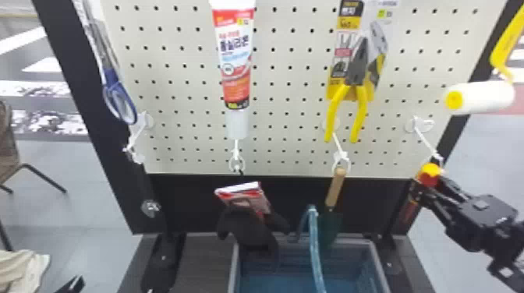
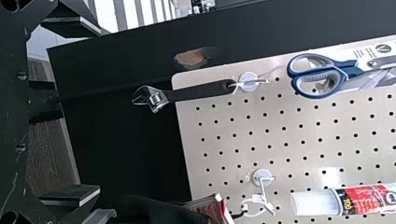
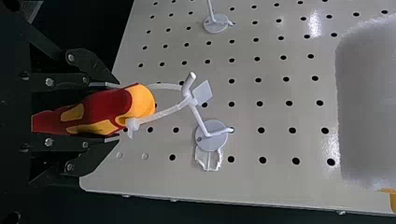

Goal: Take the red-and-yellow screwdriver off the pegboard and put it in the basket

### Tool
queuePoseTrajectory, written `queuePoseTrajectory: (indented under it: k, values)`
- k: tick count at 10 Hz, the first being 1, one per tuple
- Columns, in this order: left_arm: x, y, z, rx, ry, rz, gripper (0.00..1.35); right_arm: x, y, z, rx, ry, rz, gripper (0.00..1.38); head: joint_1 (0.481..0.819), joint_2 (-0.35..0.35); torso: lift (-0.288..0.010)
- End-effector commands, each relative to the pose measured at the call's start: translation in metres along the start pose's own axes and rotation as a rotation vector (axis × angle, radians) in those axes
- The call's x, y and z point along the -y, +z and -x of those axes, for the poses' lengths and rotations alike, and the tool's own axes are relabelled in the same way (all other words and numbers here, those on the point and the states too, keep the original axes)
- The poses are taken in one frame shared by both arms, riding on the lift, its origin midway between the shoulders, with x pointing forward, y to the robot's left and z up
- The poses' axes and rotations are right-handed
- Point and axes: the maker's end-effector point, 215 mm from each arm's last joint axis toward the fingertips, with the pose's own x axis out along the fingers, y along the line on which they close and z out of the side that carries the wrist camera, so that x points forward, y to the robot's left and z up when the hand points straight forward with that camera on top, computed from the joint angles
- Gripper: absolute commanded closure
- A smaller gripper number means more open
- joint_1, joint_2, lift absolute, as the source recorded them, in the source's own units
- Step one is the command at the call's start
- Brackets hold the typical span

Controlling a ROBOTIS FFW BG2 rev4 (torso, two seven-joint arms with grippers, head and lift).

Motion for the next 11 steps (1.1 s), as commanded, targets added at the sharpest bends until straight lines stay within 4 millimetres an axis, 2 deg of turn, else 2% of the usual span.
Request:
queuePoseTrajectory:
  k: [1,7,11]
  values:
    - [0.000,0.000,0.000,0.000,0.003,0.005,0.12,0.000,0.000,0.000,0.001,0.000,-0.001,1.24,0.549,0.000,-0.100]
    - [0.000,0.000,0.000,0.001,0.003,0.004,0.12,-0.001,0.003,0.000,0.005,0.004,-0.006,1.23,0.549,0.000,-0.100]
    - [0.000,-0.001,0.001,-0.004,0.003,0.007,0.12,-0.013,0.024,0.003,0.031,0.020,0.005,1.23,0.549,0.000,-0.100]
